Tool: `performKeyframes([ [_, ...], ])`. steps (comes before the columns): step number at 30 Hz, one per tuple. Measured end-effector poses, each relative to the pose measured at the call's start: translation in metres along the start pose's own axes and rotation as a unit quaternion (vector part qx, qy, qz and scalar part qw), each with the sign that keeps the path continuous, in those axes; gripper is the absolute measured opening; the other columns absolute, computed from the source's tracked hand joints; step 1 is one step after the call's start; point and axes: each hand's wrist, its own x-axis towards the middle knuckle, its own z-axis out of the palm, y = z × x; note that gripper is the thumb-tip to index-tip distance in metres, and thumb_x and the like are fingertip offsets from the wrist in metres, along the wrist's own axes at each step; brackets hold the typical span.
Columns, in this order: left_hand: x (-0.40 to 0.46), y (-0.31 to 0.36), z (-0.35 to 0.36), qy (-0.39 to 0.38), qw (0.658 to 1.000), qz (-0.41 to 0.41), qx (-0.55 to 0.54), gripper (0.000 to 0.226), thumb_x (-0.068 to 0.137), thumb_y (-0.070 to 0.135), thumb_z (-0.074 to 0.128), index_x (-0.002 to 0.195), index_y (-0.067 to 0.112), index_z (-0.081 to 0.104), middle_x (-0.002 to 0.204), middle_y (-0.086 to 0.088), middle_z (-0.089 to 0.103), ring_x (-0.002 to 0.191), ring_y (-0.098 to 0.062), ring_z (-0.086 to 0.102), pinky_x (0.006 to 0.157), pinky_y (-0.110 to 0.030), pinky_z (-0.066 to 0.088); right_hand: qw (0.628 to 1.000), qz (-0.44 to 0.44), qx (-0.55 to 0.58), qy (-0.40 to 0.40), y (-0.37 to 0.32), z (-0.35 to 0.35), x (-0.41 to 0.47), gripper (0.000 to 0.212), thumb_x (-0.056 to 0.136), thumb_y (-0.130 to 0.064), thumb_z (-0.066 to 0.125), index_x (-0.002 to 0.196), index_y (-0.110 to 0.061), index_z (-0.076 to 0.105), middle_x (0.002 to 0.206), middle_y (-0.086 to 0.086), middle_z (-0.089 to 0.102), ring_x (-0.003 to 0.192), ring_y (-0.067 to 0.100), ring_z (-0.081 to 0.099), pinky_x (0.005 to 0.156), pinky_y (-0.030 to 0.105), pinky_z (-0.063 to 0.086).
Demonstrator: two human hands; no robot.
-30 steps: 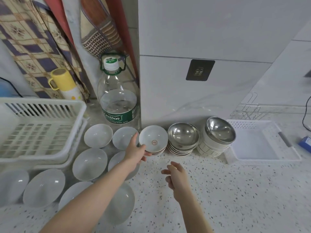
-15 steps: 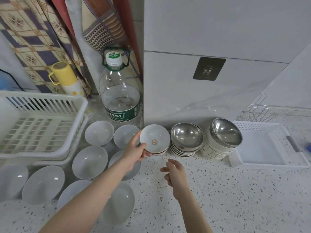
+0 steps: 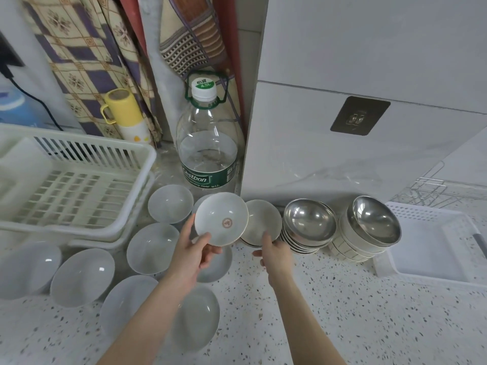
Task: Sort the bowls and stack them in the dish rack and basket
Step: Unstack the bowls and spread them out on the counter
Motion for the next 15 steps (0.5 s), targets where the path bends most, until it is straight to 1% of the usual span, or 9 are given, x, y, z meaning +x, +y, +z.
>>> performKeyframes([
  [1,-0.003,-0.002,-0.003,0.007,1.0,0.002,-0.007,0.056,0.097,0.001,0.049,0.14,0.037,0.044,0.086,0.002,0.073,0.061,-0.017,0.064,0.037,-0.018,0.029,1.0,0.002,-0.005,0.006,-0.001,0.002,0.001,0.033,0.095,-0.03,0.048,0.112,-0.005,0.06,0.073,0.008,0.073,0.046,0.011,0.046,0.042,0.021,0.036],
  [3,-0.007,-0.006,-0.008,0.018,1.0,0.006,-0.017,0.054,0.098,0.0,0.048,0.134,0.04,0.048,0.087,-0.005,0.071,0.056,-0.015,0.065,0.037,-0.019,0.029,1.0,0.011,-0.008,0.018,-0.002,0.005,0.003,0.028,0.094,-0.019,0.047,0.11,-0.001,0.06,0.071,0.007,0.071,0.048,0.011,0.047,0.044,0.022,0.037],
  [6,-0.012,-0.008,-0.013,0.027,0.999,0.0,-0.03,0.053,0.098,0.0,0.047,0.124,0.047,0.051,0.075,-0.013,0.07,0.052,-0.013,0.062,0.038,-0.019,0.03,0.999,0.023,0.003,0.029,-0.004,0.009,0.002,0.028,0.089,-0.005,0.041,0.105,0.004,0.062,0.068,0.006,0.067,0.048,0.013,0.043,0.041,0.022,0.031],
  [7,-0.014,-0.009,-0.014,0.027,0.999,-0.001,-0.032,0.053,0.099,0.001,0.047,0.122,0.048,0.051,0.075,-0.014,0.069,0.049,-0.013,0.061,0.038,-0.019,0.031,0.999,0.024,0.007,0.03,-0.004,0.01,0.002,0.028,0.088,-0.004,0.04,0.105,0.003,0.061,0.067,0.006,0.066,0.048,0.013,0.042,0.041,0.022,0.03],
  [10,-0.02,-0.008,-0.015,0.026,0.999,-0.002,-0.038,0.053,0.099,0.003,0.047,0.116,0.053,0.053,0.085,-0.017,0.066,0.046,-0.011,0.059,0.037,-0.018,0.03,0.999,0.021,0.024,0.034,-0.006,0.012,-0.001,0.029,0.088,-0.003,0.039,0.106,0.002,0.06,0.07,0.009,0.067,0.049,0.014,0.042,0.043,0.024,0.031],
  [13,-0.024,-0.007,-0.015,0.028,0.998,-0.002,-0.049,0.055,0.099,0.003,0.047,0.113,0.056,0.054,0.091,-0.013,0.068,0.056,-0.013,0.064,0.038,-0.018,0.031,0.999,0.018,0.04,0.031,-0.01,0.013,-0.003,0.032,0.087,-0.002,0.038,0.111,-0.001,0.059,0.076,0.012,0.07,0.05,0.012,0.042,0.044,0.024,0.031],
  [15,-0.027,-0.006,-0.015,0.028,0.998,-0.002,-0.052,0.054,0.099,0.003,0.047,0.115,0.055,0.054,0.094,-0.013,0.067,0.058,-0.014,0.066,0.038,-0.018,0.031,0.998,0.014,0.05,0.031,-0.014,0.013,-0.004,0.037,0.086,0.001,0.037,0.115,-0.001,0.059,0.08,0.014,0.071,0.044,0.009,0.042,0.041,0.022,0.03],
])
